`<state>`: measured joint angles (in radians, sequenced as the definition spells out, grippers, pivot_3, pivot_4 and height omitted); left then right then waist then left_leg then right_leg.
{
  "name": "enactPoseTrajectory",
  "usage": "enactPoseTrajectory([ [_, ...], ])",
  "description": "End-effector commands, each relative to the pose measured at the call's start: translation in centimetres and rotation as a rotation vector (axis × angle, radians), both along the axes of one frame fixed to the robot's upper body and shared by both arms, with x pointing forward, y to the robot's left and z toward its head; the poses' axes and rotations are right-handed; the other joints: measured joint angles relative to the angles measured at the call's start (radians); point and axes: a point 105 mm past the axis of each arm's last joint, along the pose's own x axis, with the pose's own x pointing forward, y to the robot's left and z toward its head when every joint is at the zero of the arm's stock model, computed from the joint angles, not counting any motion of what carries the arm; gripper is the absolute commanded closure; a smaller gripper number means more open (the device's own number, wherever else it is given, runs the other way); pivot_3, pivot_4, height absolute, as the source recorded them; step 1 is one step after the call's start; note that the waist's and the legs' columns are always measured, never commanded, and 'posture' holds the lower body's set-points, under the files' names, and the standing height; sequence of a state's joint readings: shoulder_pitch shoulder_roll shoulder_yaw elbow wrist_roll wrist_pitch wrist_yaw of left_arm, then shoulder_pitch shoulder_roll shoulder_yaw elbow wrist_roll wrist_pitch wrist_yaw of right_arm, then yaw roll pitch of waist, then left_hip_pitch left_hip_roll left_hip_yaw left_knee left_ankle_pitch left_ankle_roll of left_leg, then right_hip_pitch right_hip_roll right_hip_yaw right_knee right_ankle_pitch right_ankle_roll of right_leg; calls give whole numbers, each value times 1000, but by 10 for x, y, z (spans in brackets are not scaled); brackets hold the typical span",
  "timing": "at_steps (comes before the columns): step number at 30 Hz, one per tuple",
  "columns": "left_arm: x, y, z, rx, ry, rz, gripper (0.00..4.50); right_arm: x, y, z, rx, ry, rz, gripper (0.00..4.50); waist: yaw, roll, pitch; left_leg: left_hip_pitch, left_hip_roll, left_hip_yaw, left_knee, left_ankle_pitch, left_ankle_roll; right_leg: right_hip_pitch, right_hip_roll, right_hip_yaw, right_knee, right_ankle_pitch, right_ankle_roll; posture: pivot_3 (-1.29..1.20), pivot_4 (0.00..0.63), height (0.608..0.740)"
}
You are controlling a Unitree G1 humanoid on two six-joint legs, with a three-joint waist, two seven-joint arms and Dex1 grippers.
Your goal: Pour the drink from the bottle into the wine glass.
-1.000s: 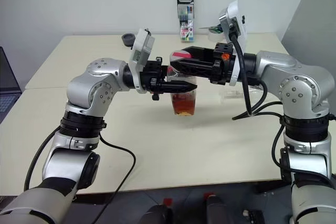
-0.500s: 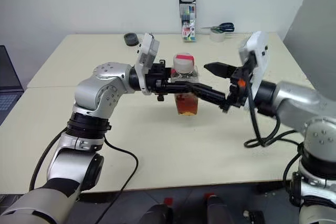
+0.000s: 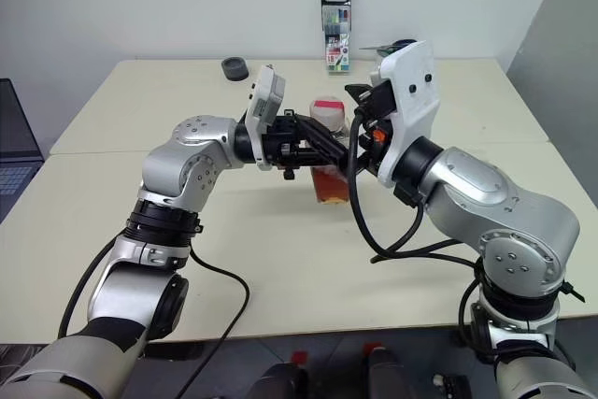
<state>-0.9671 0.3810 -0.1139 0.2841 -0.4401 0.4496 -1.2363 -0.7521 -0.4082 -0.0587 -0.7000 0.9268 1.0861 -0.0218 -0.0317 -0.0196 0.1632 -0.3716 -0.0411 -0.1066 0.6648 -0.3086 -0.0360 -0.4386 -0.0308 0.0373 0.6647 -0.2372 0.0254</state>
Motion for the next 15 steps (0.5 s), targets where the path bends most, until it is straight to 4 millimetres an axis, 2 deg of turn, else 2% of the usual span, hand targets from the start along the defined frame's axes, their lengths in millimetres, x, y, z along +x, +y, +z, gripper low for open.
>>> enactPoseTrajectory([
  [1,-6,0,16,-16,-72,-20,2734,0,-1,-1,-3,-20,-10,44,0,0,0,0,0,0,0,0,0,0,0,0,0,0,0,0,150,740],
  [12,-5,1,17,-16,-75,-4,2734,8,0,5,31,-29,-11,44,-1,0,0,0,0,1,0,0,0,0,1,0,0,0,0,0,150,740],
  [15,-5,2,17,-14,-76,-1,2734,7,1,6,47,-30,-5,676,-1,0,0,0,0,1,0,0,0,0,1,0,0,0,0,0,150,740],
])
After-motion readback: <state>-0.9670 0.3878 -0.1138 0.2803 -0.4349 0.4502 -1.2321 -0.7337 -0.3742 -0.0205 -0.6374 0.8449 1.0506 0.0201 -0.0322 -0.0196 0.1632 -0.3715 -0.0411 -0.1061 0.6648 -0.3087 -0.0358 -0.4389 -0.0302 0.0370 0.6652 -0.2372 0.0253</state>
